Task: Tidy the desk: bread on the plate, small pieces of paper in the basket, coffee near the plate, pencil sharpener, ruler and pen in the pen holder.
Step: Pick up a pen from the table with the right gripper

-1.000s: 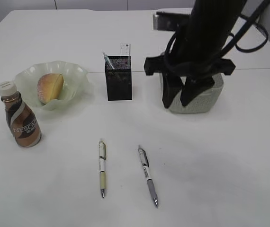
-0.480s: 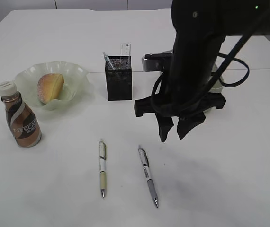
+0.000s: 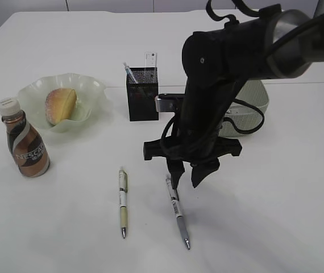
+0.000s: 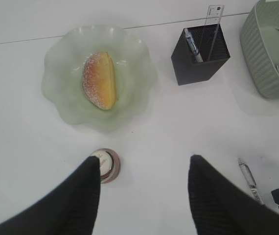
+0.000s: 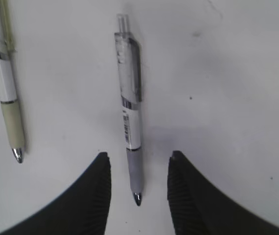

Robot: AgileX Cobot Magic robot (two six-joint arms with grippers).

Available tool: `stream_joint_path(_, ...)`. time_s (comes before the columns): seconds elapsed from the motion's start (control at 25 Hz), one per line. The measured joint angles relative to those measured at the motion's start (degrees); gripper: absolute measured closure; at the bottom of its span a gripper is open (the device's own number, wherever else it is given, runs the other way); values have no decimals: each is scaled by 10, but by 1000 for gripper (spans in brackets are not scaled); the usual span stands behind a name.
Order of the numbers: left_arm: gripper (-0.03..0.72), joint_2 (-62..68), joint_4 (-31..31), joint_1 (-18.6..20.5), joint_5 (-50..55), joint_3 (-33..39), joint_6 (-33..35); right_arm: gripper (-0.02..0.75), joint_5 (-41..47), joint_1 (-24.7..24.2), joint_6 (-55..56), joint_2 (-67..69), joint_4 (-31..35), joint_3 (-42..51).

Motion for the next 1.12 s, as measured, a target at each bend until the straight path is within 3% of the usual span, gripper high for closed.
stream_joint_path(0.36,265,0,0,0,0,0,0,321,-49,27,-15,24,-5,-2)
stream_joint_path(1.12,283,0,0,0,0,0,-1,318,-44,27,-16,68,-33,-4)
